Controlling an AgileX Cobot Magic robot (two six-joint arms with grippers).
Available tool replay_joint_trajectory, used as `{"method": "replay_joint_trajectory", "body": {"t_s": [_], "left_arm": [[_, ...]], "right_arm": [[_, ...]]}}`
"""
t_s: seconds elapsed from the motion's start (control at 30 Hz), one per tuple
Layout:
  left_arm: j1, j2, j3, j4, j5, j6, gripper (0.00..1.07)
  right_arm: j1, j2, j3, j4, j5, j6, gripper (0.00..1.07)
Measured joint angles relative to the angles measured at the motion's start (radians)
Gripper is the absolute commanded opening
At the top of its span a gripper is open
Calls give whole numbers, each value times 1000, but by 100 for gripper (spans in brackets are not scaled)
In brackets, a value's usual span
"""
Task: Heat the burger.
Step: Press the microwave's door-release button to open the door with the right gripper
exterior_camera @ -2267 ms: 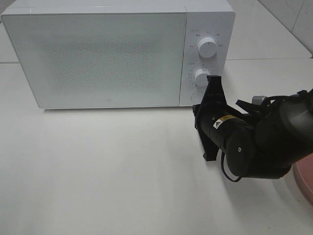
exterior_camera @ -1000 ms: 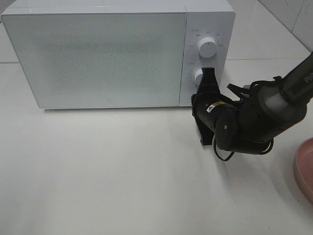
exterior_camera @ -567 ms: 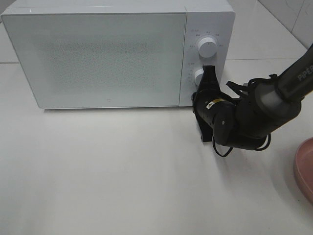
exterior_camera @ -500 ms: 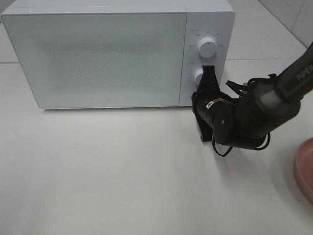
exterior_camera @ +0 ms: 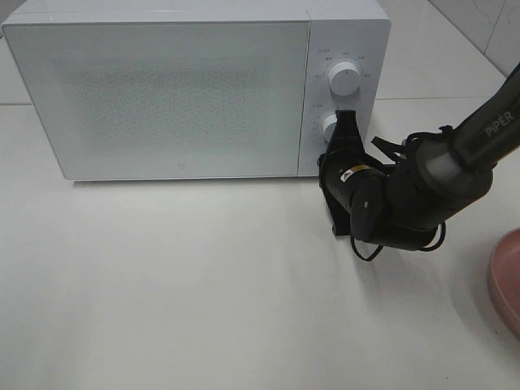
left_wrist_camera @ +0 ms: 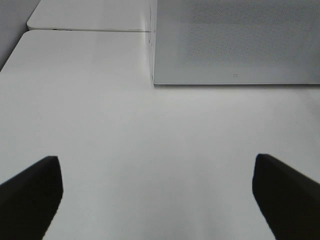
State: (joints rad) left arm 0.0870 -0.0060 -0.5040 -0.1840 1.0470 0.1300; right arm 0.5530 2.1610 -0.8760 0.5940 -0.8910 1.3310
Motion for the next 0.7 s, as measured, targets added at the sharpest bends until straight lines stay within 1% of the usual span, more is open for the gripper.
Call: {"method": "replay_joint_trajectory", "body": {"t_s": [0.37, 0.43, 0.53, 0.6, 0.63, 0.7], "left_arm": [[0, 0, 0, 0, 0, 0, 98], [0, 0, 0, 0, 0, 0, 98], [0, 0, 0, 0, 0, 0, 98], [0, 0, 0, 0, 0, 0, 98], [0, 0, 0, 0, 0, 0, 98], [0, 0, 0, 0, 0, 0, 98]], "right_arm": [[4, 2, -8, 33, -19, -12, 0], [10, 2, -25, 69, -11, -47, 0], [11, 2, -29, 83, -7, -53, 0], [11, 2, -51, 124, 20, -67, 0], [11, 2, -51, 124, 20, -67, 0], [13, 6, -77, 172, 41, -97, 0]]}}
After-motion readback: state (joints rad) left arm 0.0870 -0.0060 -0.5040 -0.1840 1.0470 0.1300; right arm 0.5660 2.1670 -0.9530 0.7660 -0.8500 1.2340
